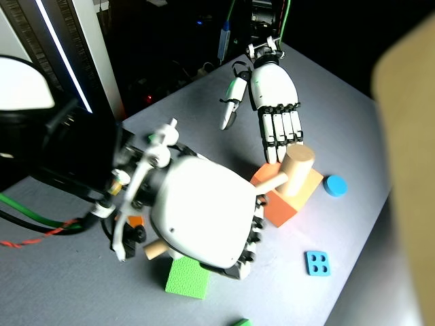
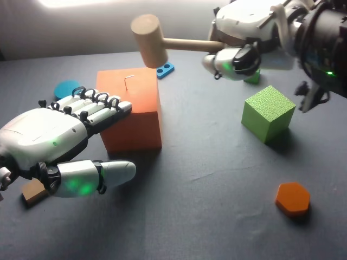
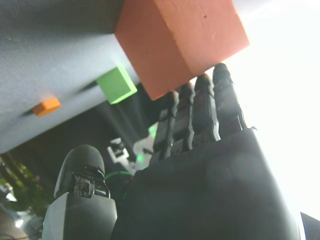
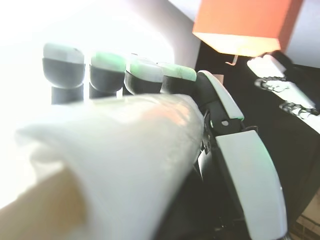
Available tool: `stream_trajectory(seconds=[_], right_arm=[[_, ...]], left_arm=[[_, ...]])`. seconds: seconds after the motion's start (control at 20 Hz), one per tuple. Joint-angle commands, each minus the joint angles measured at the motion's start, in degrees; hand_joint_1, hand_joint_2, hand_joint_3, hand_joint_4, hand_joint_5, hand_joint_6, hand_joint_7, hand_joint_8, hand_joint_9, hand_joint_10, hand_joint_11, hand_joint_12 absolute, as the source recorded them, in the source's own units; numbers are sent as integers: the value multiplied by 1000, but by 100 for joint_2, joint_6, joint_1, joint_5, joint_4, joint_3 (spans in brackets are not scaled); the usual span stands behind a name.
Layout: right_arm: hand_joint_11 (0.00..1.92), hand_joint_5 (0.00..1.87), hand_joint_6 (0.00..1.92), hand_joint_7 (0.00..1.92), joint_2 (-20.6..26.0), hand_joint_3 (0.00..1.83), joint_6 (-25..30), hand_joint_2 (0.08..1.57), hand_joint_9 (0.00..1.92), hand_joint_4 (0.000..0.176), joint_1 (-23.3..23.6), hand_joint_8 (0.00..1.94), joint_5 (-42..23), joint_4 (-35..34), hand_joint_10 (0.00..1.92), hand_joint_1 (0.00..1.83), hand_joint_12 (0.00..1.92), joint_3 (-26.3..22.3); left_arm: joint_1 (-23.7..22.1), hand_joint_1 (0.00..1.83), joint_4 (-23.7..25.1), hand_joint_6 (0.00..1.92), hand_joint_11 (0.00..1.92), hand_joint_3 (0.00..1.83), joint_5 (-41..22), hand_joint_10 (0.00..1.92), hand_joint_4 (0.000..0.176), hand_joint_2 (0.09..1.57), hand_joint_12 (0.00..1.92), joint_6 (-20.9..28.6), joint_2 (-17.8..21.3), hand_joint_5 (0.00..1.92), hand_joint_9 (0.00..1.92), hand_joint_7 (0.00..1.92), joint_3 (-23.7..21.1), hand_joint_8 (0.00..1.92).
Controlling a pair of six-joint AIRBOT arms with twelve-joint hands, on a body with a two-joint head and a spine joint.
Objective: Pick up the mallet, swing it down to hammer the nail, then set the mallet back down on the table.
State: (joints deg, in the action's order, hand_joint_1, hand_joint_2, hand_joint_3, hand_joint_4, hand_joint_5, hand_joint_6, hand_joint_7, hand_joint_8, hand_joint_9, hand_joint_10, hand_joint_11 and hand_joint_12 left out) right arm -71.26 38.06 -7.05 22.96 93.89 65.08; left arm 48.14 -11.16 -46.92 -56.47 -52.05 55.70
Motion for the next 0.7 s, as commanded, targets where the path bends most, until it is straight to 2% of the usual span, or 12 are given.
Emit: stream_trajectory(seconds=[0.0, 0.05, 0.3, 0.5, 0.65], right_arm=[[1032, 965, 1921, 1096, -20, 0, 173, 1563, 1071, 0, 99, 1941, 59, 334, 1921, 257, 1921, 51], [1035, 967, 1921, 1100, -97, 0, 340, 1563, 1076, 0, 104, 1941, 46, 390, 1921, 255, 1921, 122], [996, 924, 1921, 1069, -269, 0, 348, 1548, 1042, 0, 146, 1941, -14, 401, 1921, 310, 1921, 189], [1052, 948, 1921, 1103, -343, 0, 347, 1537, 1086, 0, 94, 1941, -5, 503, 1921, 352, 1921, 202], [1038, 965, 1921, 1089, -441, 1, 414, 1538, 1059, 0, -200, 1941, 121, 1028, 1921, 330, 1921, 235]], left_arm=[[-12, 0, 75, 8, 30, 0, -372, 11, 0, 1213, 34, 23, -18, 119, 87, 115, 29, 11], [-17, 0, 75, 8, 32, 0, -372, 11, 0, 1213, 36, 24, -18, 120, 88, 116, 32, 11], [-35, 0, 75, 7, 19, 0, -352, 8, 0, 1214, 35, 24, -18, 118, 88, 119, 41, 8], [-44, 0, 75, 4, 14, 0, -307, 10, 0, 1212, 38, 24, -20, 112, 83, 109, 62, 7], [-54, 0, 75, 0, 0, 0, -271, 1, 0, 1210, 7, 15, -22, 87, 52, 79, 77, 0]])
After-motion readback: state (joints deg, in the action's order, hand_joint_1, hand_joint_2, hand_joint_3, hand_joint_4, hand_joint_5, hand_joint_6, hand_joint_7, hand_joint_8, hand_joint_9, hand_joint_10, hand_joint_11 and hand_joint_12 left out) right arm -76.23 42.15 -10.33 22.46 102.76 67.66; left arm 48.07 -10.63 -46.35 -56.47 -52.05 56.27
